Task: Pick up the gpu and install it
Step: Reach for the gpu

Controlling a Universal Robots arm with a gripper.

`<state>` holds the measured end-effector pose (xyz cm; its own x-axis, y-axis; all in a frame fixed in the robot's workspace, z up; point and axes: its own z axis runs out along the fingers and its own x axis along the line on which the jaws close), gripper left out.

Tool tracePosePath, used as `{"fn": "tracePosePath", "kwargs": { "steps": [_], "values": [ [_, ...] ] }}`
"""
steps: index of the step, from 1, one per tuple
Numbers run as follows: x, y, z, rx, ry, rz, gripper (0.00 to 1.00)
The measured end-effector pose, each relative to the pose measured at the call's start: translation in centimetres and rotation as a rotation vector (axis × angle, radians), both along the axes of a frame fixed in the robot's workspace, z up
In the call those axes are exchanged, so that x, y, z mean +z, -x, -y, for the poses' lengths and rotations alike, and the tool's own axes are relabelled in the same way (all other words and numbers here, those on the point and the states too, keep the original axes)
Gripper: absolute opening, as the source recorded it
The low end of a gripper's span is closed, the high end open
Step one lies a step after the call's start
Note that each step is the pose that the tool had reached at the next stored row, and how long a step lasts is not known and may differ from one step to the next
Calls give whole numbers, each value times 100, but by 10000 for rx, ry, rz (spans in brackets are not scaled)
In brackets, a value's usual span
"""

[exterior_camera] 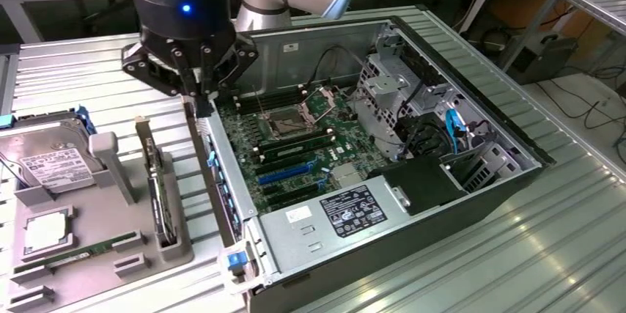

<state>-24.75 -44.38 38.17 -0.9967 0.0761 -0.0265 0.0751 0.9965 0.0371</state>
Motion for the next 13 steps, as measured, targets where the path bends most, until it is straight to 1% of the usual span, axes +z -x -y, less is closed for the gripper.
{"fn": "tracePosePath", "kwargs": {
  "steps": [3, 9, 11, 12, 13],
  "values": [
    [-34, 172, 14, 2, 31, 0, 11],
    [-108, 458, 28, 0, 98, 0, 11],
    [-147, 588, 35, 1, 135, 0, 11],
    [-162, 632, 39, 2, 161, -3, 11],
    [-170, 643, 38, 1, 188, -5, 11]
  ]
}}
